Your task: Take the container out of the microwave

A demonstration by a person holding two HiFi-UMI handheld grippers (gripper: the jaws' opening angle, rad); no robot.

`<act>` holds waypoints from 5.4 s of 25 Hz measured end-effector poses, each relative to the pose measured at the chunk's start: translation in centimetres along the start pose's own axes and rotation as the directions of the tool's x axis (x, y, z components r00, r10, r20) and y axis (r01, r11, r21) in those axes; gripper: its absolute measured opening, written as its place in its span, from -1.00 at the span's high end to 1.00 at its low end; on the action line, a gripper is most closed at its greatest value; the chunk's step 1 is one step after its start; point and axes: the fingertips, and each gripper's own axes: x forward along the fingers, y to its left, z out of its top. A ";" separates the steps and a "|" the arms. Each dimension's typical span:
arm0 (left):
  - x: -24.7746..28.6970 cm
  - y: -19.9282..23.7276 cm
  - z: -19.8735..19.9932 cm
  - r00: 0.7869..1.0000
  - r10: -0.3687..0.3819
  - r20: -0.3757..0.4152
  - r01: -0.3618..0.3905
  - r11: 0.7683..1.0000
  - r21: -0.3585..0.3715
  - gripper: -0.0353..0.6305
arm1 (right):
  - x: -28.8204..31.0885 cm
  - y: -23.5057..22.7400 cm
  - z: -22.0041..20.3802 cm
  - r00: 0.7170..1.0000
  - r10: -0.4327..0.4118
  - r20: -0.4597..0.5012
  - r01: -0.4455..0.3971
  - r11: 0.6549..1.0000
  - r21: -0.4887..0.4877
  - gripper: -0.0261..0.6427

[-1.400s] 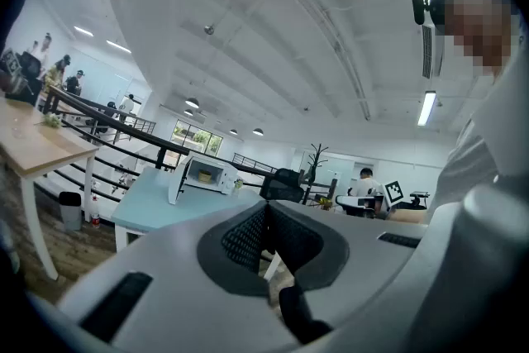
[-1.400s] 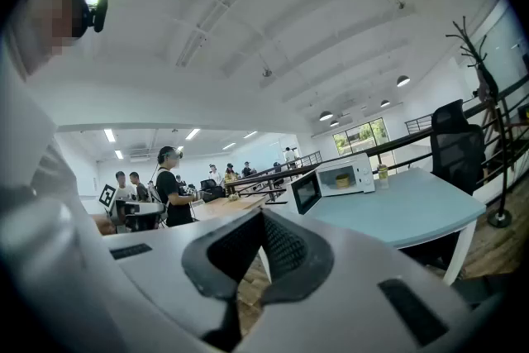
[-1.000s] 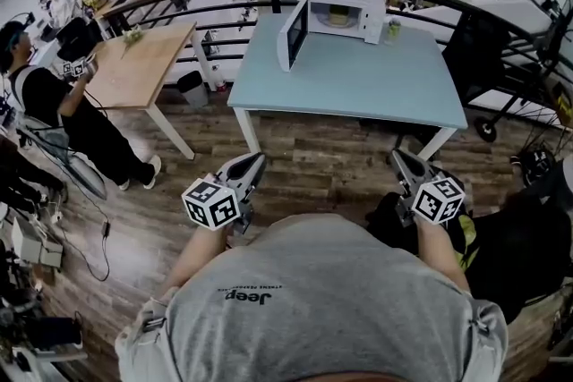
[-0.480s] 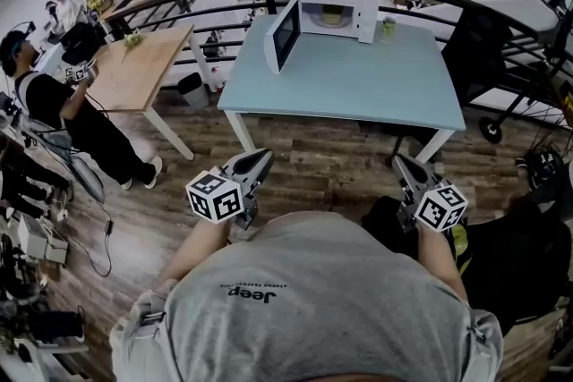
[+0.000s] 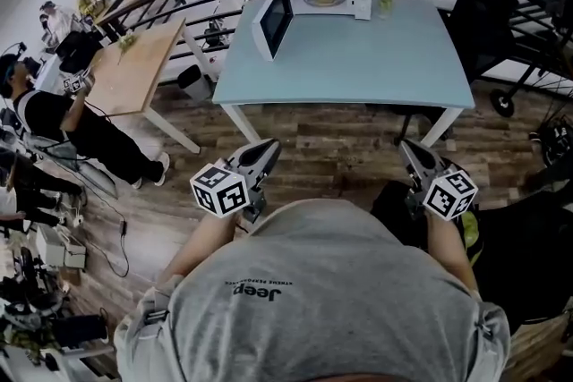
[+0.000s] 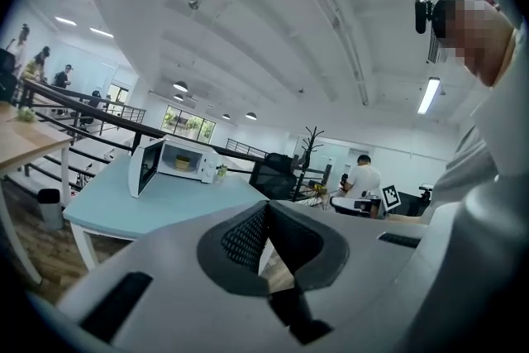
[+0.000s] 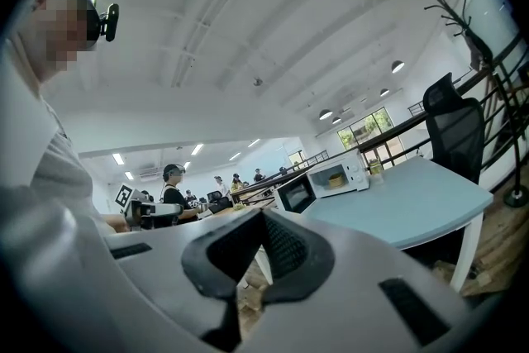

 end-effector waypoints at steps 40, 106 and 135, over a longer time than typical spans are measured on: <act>17.4 33.0 13.3 0.965 -0.259 -0.042 0.260 0.966 0.002 0.84 | 36.6 -11.0 7.5 0.981 -0.186 -0.054 0.187 0.982 0.017 0.87; 76.8 62.6 7.8 0.815 0.454 -0.361 -0.446 0.888 0.110 -0.64 | 56.7 -45.2 5.7 0.983 0.048 -0.179 -0.026 0.992 0.120 0.87; 75.0 60.9 7.5 0.803 0.468 -0.370 -0.431 0.884 0.183 -0.62 | 53.4 -45.3 5.8 0.979 0.060 -0.196 -0.032 0.989 0.144 0.87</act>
